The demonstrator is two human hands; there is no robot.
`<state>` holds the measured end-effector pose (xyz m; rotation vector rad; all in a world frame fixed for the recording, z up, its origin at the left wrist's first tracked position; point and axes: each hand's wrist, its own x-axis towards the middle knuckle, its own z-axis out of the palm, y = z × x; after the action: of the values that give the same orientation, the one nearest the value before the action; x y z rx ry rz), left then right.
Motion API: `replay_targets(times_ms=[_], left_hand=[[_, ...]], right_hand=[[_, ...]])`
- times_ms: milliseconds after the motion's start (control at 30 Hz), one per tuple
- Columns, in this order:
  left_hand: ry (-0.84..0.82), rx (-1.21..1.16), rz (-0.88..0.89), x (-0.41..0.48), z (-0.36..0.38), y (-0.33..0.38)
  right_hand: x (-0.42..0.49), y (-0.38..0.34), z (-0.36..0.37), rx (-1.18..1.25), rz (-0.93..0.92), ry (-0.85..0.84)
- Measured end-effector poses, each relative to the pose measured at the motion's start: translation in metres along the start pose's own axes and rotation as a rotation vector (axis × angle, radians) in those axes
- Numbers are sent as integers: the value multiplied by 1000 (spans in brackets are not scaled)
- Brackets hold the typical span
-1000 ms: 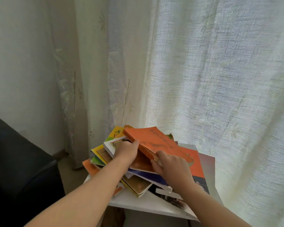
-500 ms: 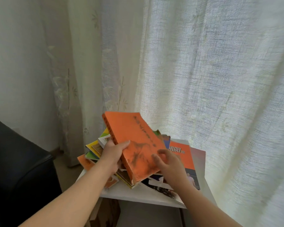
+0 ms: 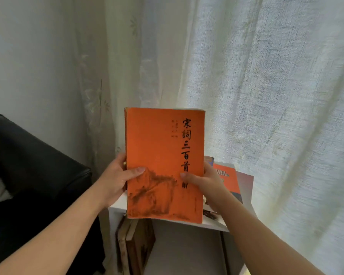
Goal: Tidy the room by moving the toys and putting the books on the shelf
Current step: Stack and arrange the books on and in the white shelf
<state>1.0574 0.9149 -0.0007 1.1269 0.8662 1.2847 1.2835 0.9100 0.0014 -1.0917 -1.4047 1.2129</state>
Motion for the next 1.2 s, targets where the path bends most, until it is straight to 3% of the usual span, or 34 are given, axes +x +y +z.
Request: replay_targets(times_ms=[133, 267, 367, 633, 900, 1067, 1200], left_hand=[[-123, 190, -75, -20, -17, -3], [-338, 378, -311, -43, -32, -1], [-340, 473, -426, -58, -35, -22], [-134, 588, -431, -73, -25, -94], [-124, 953, -426, -70, -13, -170], [-29, 978, -537, -52, 6, -204], [84, 942, -519, -36, 37, -217]], right_hand=[[-16, 19, 7, -70, 16, -84], [-35, 32, -1, -255, 92, -363], [-48, 52, -3, -357, 189, -439], [-54, 140, -1, -719, 427, -329], [-59, 198, -13, -660, 686, -42], [-56, 208, -36, -628, 805, 8], [-60, 212, -67, -569, 936, 101]])
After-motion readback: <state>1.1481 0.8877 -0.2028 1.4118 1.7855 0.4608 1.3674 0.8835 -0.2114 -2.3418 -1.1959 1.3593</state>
